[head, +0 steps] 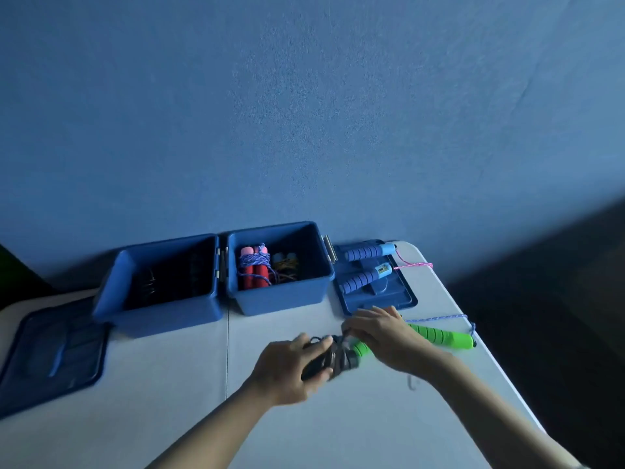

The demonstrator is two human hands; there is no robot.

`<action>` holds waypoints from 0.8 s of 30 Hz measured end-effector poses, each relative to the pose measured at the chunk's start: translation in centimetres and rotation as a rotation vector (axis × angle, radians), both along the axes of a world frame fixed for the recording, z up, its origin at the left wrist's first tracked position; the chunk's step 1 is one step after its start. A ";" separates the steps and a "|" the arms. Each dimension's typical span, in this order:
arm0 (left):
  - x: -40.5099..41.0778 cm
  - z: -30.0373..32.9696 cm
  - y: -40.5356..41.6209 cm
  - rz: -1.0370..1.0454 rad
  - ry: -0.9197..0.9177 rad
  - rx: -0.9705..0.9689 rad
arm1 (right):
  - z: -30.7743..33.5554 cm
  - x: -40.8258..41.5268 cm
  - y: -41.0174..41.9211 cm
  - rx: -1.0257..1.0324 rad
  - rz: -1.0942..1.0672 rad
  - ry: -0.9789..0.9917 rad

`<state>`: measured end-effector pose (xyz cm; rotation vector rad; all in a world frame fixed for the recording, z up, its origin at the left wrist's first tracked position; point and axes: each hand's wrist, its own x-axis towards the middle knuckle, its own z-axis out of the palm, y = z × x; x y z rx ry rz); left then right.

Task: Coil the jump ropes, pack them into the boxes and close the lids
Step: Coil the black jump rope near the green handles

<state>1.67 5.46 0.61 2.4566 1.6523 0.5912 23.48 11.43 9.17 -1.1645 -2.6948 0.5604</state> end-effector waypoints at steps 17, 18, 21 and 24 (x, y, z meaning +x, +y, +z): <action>2.9 5.2 0.1 0.291 -0.908 -0.014 | -3.8 -4.4 0.2 -0.379 -0.451 0.302; 2.8 5.2 0.5 0.372 -0.892 -0.005 | -3.8 -5.0 -0.5 -0.346 -0.418 0.261; 2.4 5.2 1.6 0.594 -0.738 0.004 | -4.2 -6.1 -2.2 -0.234 -0.373 0.102; 2.6 4.7 2.0 0.659 -0.564 0.044 | -4.6 -6.8 -2.8 -0.178 -0.368 0.025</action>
